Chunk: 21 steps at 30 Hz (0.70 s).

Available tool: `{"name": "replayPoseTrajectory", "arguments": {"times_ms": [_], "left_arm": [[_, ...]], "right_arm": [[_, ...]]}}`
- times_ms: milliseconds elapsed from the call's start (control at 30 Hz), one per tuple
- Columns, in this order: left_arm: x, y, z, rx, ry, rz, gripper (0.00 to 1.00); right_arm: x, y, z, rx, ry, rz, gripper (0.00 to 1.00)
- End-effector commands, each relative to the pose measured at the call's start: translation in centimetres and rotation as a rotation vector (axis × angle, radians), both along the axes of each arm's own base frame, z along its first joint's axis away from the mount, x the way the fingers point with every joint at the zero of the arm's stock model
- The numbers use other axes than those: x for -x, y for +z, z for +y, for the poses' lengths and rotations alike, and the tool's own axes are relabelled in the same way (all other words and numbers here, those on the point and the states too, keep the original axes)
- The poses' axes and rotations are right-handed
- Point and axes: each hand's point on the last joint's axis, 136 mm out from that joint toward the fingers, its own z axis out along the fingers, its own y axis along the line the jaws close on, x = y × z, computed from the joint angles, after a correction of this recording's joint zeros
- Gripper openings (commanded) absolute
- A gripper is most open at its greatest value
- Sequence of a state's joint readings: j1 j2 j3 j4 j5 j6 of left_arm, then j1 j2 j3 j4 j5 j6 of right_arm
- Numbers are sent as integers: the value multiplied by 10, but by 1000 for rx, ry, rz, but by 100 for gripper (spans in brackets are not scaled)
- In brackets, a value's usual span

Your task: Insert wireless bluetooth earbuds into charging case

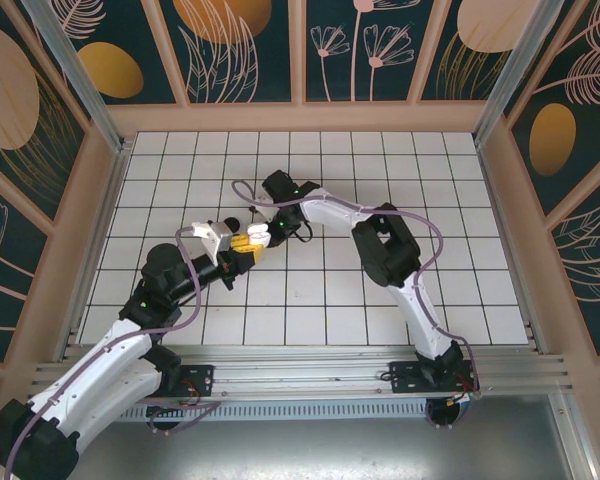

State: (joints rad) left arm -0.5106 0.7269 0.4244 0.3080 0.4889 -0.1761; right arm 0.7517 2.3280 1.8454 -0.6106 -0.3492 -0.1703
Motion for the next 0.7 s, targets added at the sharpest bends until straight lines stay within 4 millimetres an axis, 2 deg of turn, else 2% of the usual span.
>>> {"name": "replayPoseTrajectory", "arguments": {"times_ms": [0,100,167,233,300,367,467,567,667], "left_arm": [[1,21,-2,30,-15,-27,0],[1,25,-1,36,-10,-38,0],[0,27,-1,38,-3,-46,0],[0,30,-1,39,-5,-53,0],[-1,30,-2,35,-9,-52,0],[-1,30,-3,31,-13,-53,0],[-2,30,-5,31,-23,-57,0],[-1,29,-6,28,-34,-53,0],[2,26,-6,27,-40,-47,0]], "right_arm": [[-6,52,-5,-81,-90,8,20],[-19,96,-5,-171,-266,37,21],[-22,116,-6,-214,-364,50,27],[-23,123,-13,-233,-490,87,30],[-20,117,-26,-224,-645,145,32],[-8,107,-31,-257,-763,229,35],[17,89,-30,-304,-847,336,37],[32,69,-27,-288,-904,391,40],[40,57,-23,-286,-938,411,46]]}}
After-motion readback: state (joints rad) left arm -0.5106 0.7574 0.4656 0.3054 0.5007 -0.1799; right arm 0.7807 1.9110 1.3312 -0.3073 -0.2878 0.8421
